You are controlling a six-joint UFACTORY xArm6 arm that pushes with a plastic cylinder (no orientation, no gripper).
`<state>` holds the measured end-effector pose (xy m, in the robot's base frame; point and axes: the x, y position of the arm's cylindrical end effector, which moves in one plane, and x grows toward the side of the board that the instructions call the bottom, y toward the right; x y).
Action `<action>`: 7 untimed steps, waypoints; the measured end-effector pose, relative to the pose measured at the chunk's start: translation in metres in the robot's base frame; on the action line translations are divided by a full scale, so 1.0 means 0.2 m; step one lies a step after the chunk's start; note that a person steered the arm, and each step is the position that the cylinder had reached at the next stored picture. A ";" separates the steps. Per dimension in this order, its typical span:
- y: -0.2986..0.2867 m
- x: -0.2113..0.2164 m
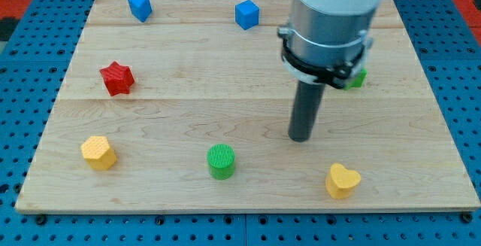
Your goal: Push the yellow heart closer to the green circle
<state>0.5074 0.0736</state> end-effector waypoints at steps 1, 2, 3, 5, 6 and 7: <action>0.03 0.00; 0.38 0.04; 0.48 0.36; 0.12 0.45; 0.24 0.44; 0.36 0.36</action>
<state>0.5796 0.1447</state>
